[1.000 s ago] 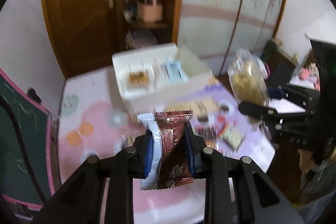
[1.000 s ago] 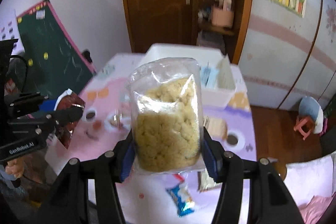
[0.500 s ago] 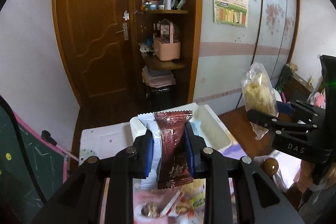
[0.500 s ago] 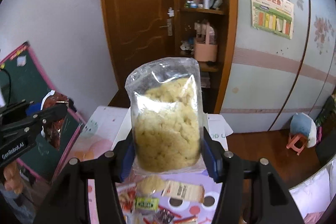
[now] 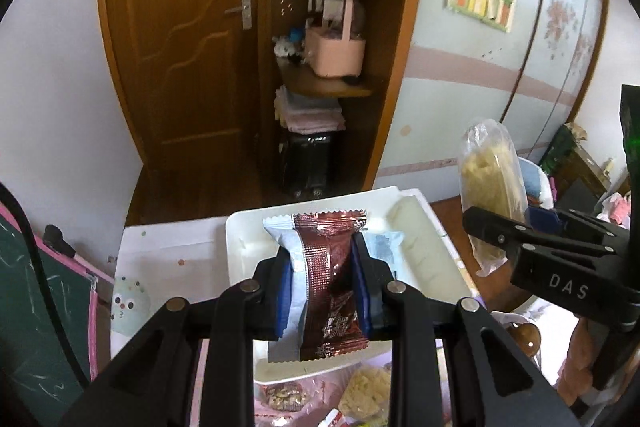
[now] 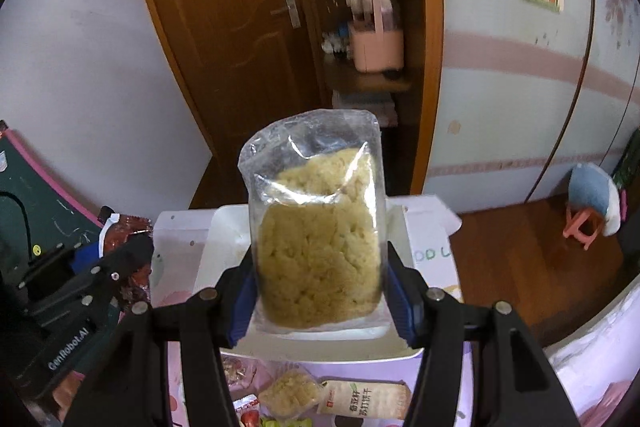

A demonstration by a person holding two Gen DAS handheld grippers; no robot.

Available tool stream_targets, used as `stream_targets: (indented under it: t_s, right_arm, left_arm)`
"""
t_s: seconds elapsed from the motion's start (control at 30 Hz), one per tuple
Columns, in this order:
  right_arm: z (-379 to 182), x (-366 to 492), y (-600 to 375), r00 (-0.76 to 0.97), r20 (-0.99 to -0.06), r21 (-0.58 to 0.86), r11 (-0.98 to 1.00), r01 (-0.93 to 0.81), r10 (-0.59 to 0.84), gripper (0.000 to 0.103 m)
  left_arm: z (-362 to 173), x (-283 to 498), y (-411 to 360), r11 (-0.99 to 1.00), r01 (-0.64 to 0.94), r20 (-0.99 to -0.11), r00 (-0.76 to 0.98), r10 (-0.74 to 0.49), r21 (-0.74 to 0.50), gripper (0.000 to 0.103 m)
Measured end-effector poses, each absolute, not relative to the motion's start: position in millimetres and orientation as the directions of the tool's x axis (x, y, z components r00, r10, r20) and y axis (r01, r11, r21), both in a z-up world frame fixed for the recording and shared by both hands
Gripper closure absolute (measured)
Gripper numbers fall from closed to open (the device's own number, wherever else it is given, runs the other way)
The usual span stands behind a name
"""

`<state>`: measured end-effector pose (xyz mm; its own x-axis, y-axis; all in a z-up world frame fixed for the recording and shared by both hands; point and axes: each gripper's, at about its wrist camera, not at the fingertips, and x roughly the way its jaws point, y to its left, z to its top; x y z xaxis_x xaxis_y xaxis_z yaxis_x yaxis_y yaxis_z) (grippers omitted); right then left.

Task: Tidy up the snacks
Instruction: 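Carry both snacks over the white bin and release them inside, then withdraw both tools from the bin back toward the remaining snacks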

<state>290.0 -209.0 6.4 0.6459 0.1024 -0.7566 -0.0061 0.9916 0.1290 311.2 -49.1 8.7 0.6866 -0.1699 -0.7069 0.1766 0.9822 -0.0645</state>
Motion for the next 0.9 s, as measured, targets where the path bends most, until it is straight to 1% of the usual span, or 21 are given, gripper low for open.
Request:
stream_targets:
  t_s: [0.1, 0.13, 0.17, 0.2, 0.23, 0.27, 0.33, 0.37, 0.43, 0.53, 0.67, 0.9]
  right_arm:
    - [-8, 305, -209, 0.615, -0.781, 0.134, 0.991, -0.005, 0.109, 0.046]
    - [-13, 309, -210, 0.605, -0.787, 0.147, 0.989, -0.005, 0.12, 0.046]
    - [-17, 314, -212, 0.599, -0.79, 0.163, 0.987, -0.003, 0.132, 0.046]
    - [-20, 314, -213, 0.595, -0.791, 0.175, 0.985, 0.0, 0.141, 0.046]
    - [-23, 315, -214, 0.591, -0.793, 0.191, 0.982, 0.006, 0.151, 0.044]
    - [-25, 315, -215, 0.59, -0.792, 0.206, 0.978, 0.015, 0.157, 0.038]
    - [-26, 312, -216, 0.607, -0.783, 0.199, 0.979, 0.033, 0.139, 0.029]
    - [-25, 310, -216, 0.618, -0.776, 0.189, 0.981, 0.04, 0.124, 0.029]
    - [-25, 306, -216, 0.627, -0.773, 0.172, 0.984, 0.051, 0.102, 0.029]
    - [-23, 303, -217, 0.626, -0.774, 0.163, 0.985, 0.054, 0.093, 0.028]
    - [-15, 291, -218, 0.63, -0.773, 0.147, 0.988, 0.056, 0.079, 0.028]
    - [10, 260, -215, 0.664, -0.742, 0.146, 0.989, 0.029, 0.09, 0.028]
  left_arm:
    - [-7, 326, -50, 0.985, 0.16, -0.724, 0.671, -0.158, -0.066, 0.078]
    - [-12, 330, -49, 0.986, 0.154, -0.729, 0.667, -0.154, -0.067, 0.073]
    - [-16, 331, -48, 0.986, 0.149, -0.733, 0.664, -0.151, -0.068, 0.053]
    - [-20, 335, -47, 0.989, 0.131, -0.741, 0.657, -0.136, -0.066, 0.036]
    - [-22, 332, -44, 0.991, 0.116, -0.74, 0.661, -0.124, -0.063, 0.01]
    - [-23, 330, -41, 0.993, 0.097, -0.728, 0.676, -0.114, -0.065, 0.006]
    - [-23, 326, -37, 0.993, 0.088, -0.703, 0.701, -0.118, -0.08, 0.006]
    - [-23, 325, -36, 0.993, 0.089, -0.706, 0.698, -0.12, -0.08, 0.006]
    - [-22, 322, -32, 0.993, 0.086, -0.71, 0.694, -0.121, -0.085, 0.006]
    - [-15, 312, -28, 0.993, 0.076, -0.691, 0.714, -0.116, -0.089, 0.006]
    - [-1, 298, -26, 0.995, 0.064, -0.649, 0.755, -0.094, -0.07, 0.006]
    - [28, 270, -23, 0.994, 0.074, -0.587, 0.802, -0.11, -0.085, 0.006]
